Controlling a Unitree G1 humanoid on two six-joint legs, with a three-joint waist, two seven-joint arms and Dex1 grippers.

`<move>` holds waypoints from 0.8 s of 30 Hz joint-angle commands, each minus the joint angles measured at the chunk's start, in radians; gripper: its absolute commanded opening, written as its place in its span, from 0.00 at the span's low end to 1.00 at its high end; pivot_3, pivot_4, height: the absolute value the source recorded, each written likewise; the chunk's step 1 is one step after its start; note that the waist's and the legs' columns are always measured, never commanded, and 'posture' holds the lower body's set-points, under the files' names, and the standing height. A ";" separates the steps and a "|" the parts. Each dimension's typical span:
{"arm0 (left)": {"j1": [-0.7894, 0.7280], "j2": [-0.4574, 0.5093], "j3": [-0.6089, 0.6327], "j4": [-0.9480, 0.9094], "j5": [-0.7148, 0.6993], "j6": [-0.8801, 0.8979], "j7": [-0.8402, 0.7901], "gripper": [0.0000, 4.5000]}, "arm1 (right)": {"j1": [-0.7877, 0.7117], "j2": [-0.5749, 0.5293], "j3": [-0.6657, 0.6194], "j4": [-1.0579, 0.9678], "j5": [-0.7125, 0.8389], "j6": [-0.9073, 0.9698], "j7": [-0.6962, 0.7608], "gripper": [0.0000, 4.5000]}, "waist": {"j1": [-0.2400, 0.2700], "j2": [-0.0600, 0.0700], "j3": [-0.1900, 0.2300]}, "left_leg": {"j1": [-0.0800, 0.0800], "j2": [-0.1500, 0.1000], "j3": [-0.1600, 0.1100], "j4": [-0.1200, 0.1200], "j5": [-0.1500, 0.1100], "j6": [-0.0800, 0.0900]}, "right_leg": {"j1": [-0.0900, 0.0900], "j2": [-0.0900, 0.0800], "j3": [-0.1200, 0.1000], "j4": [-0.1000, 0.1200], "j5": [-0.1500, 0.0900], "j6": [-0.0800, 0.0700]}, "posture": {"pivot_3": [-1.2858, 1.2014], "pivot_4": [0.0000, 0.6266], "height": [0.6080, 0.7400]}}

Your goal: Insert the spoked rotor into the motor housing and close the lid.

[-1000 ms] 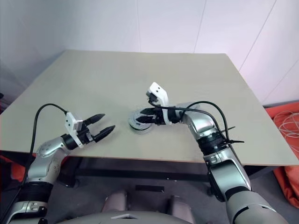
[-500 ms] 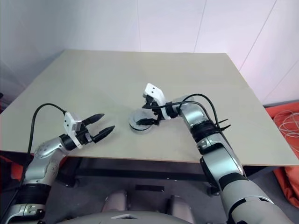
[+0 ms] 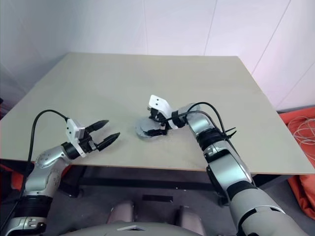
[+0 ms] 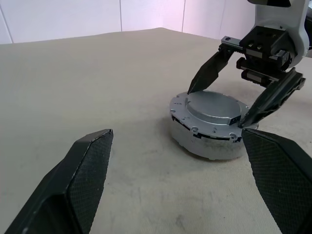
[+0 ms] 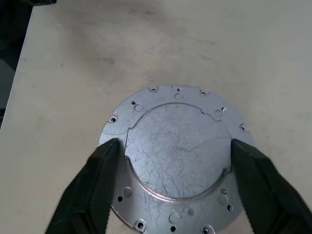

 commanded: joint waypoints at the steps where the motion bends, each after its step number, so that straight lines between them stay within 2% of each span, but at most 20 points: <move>1: -0.023 0.010 0.010 -0.033 -0.014 -0.005 0.002 1.00 | -0.021 0.004 -0.014 0.005 -0.001 -0.006 0.016 0.69 | 0.000 0.000 0.000 | 0.000 0.000 0.000 0.000 0.000 0.000 | 0.000 0.000 0.000 0.000 0.000 0.000 | 0.52 0.00 1.00; 12: -0.023 0.008 0.008 -0.034 -0.013 -0.005 0.004 1.00 | -0.033 0.004 -0.037 -0.016 0.016 0.020 0.067 0.69 | 0.000 0.000 0.000 | -0.001 0.000 0.000 0.000 -0.001 0.001 | -0.001 0.000 0.000 0.000 0.000 0.000 | 0.52 0.00 1.00; 24: -0.017 0.005 0.006 -0.039 -0.016 -0.003 0.005 1.00 | -0.036 0.006 -0.036 0.008 -0.015 0.023 0.030 0.69 | 0.000 0.000 0.000 | 0.000 0.000 0.000 0.000 0.000 0.001 | 0.000 0.000 0.000 0.000 0.000 0.000 | 0.52 0.00 1.00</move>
